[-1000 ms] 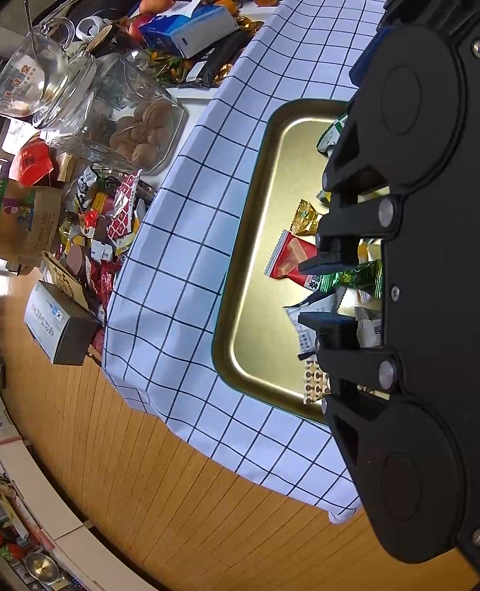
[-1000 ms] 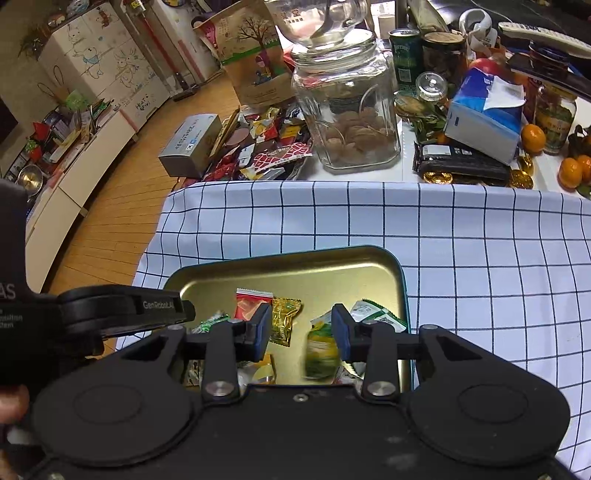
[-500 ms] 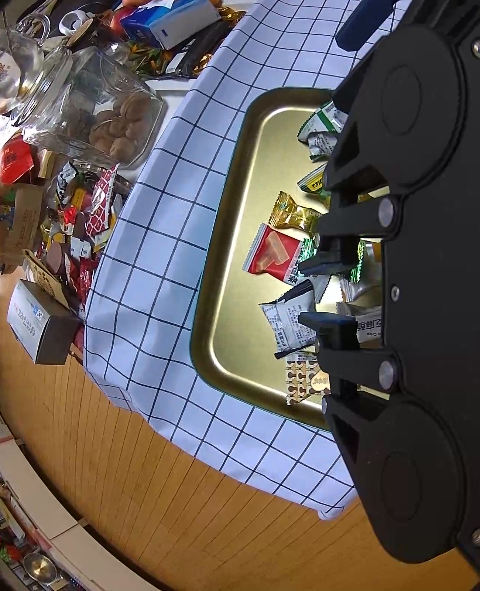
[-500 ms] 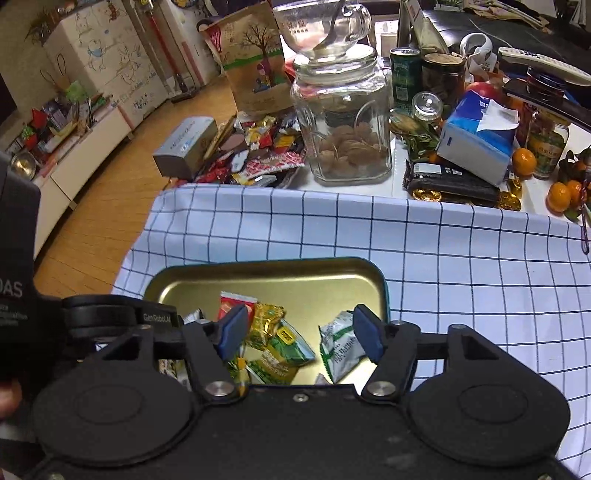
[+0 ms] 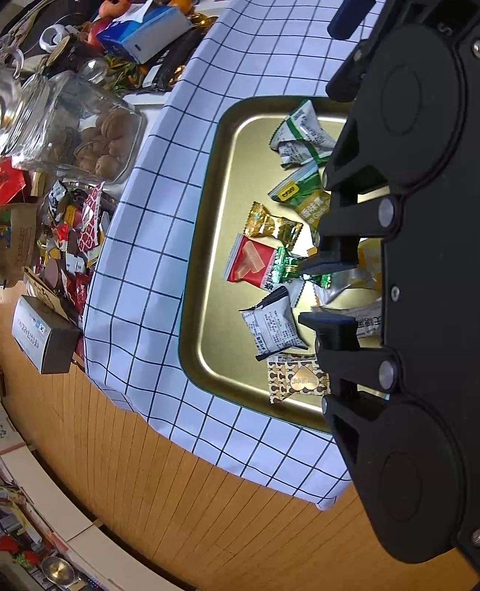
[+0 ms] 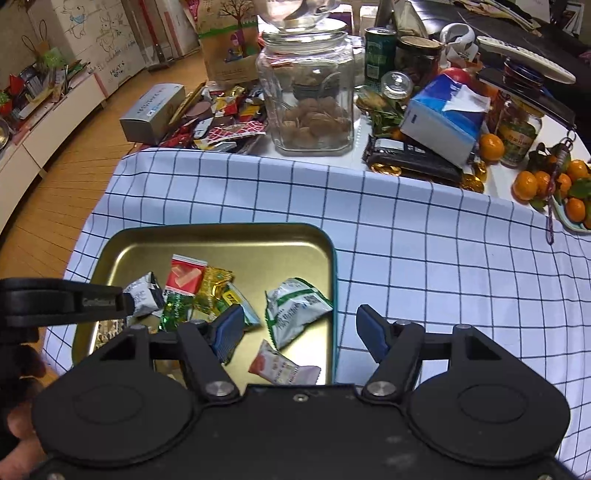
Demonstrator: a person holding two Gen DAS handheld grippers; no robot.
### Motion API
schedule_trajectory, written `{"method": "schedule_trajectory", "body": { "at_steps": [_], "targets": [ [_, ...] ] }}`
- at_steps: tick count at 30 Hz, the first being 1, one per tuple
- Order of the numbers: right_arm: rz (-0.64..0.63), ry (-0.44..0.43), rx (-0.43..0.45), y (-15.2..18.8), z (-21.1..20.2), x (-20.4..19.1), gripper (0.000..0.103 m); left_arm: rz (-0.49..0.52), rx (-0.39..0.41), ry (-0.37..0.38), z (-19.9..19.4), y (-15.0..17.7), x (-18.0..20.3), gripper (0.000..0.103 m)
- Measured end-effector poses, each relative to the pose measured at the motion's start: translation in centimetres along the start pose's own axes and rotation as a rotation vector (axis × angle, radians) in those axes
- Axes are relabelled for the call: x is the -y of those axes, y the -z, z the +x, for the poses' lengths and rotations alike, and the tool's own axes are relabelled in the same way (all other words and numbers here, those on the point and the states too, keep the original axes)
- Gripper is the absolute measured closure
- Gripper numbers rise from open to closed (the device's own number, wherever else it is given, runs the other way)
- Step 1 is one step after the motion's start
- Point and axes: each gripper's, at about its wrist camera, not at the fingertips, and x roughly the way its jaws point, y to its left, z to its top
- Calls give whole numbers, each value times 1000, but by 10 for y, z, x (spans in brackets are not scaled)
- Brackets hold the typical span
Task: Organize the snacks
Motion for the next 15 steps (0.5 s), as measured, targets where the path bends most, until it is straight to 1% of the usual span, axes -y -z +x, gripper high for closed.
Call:
{"method": "schedule_trajectory", "body": {
  "at_steps": [3,7,15],
  "targets": [
    [4,9,-13,5,0,6,32,24,6,-14,-4,8,4,72],
    [-1,13,-28,13,-1,11,32,35,9,3,-9,15,4,72],
    [-8,16,-23,26,-7,17,32,48,20,-6,-18,34,7,72]
  ]
}}
